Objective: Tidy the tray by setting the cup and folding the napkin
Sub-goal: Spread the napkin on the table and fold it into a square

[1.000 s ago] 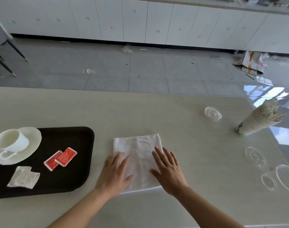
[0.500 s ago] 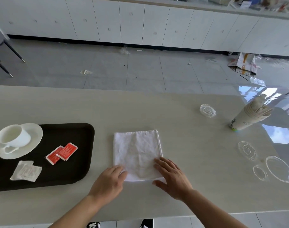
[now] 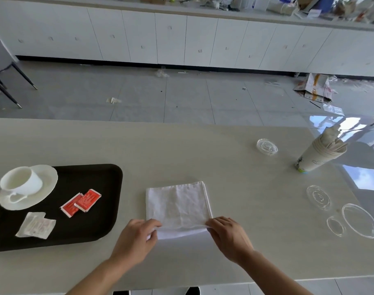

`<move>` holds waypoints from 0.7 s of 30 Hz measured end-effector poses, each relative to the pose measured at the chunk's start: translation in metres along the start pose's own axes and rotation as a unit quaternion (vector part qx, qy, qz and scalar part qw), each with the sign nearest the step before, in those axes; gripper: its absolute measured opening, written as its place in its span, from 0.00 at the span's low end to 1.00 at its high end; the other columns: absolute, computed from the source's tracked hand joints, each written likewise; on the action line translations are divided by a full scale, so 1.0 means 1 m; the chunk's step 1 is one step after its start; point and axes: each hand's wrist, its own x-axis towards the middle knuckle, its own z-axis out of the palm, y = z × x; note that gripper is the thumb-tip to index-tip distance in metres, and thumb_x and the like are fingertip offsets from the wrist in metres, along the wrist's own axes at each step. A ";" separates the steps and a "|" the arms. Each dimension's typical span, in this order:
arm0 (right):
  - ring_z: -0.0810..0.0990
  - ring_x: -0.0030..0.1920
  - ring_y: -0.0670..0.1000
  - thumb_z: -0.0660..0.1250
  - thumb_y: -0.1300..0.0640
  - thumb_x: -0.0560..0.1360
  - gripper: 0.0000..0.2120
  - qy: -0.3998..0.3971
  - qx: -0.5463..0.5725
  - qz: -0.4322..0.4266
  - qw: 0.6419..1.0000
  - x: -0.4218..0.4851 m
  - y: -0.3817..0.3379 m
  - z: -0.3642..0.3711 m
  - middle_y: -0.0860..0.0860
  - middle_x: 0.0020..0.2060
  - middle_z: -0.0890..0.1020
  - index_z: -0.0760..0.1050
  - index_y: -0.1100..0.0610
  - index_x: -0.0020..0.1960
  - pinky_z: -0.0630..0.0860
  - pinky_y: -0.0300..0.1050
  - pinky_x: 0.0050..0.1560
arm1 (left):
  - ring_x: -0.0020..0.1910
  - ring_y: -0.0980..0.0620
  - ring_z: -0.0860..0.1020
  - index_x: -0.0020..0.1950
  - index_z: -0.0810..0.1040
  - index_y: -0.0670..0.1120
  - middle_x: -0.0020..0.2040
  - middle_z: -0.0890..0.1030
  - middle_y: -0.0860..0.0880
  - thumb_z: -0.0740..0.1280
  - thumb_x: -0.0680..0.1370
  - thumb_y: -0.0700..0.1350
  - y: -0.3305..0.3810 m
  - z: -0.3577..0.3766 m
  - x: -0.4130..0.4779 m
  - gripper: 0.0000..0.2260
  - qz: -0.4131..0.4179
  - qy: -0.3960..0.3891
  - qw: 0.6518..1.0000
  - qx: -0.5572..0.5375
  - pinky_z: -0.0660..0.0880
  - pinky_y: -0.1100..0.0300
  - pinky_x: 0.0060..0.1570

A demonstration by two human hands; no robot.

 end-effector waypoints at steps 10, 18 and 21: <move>0.76 0.35 0.49 0.68 0.54 0.78 0.01 0.009 0.103 0.089 0.991 0.013 0.001 -0.017 0.45 0.36 0.81 0.76 0.49 0.47 0.74 0.45 0.36 | 0.49 0.59 0.81 0.58 0.80 0.57 0.51 0.83 0.58 0.75 0.70 0.45 -0.008 -0.005 0.015 0.18 -0.099 -0.093 0.985 -0.102 0.75 0.69 0.46; 0.73 0.31 0.46 0.70 0.49 0.75 0.03 0.044 0.160 0.215 0.962 0.060 0.000 -0.019 0.44 0.28 0.77 0.77 0.47 0.46 0.68 0.34 0.31 | 0.39 0.52 0.81 0.43 0.80 0.49 0.38 0.84 0.52 0.71 0.73 0.45 -0.001 -0.012 0.042 0.02 -0.232 -0.015 0.957 -0.174 0.78 0.51 0.43; 0.77 0.35 0.48 0.71 0.50 0.75 0.03 0.036 0.172 0.247 0.953 0.081 0.002 -0.015 0.43 0.32 0.79 0.78 0.48 0.47 0.68 0.34 0.32 | 0.36 0.52 0.80 0.39 0.78 0.48 0.35 0.82 0.50 0.71 0.73 0.45 0.001 -0.007 0.045 0.05 -0.259 0.031 0.949 -0.175 0.76 0.52 0.39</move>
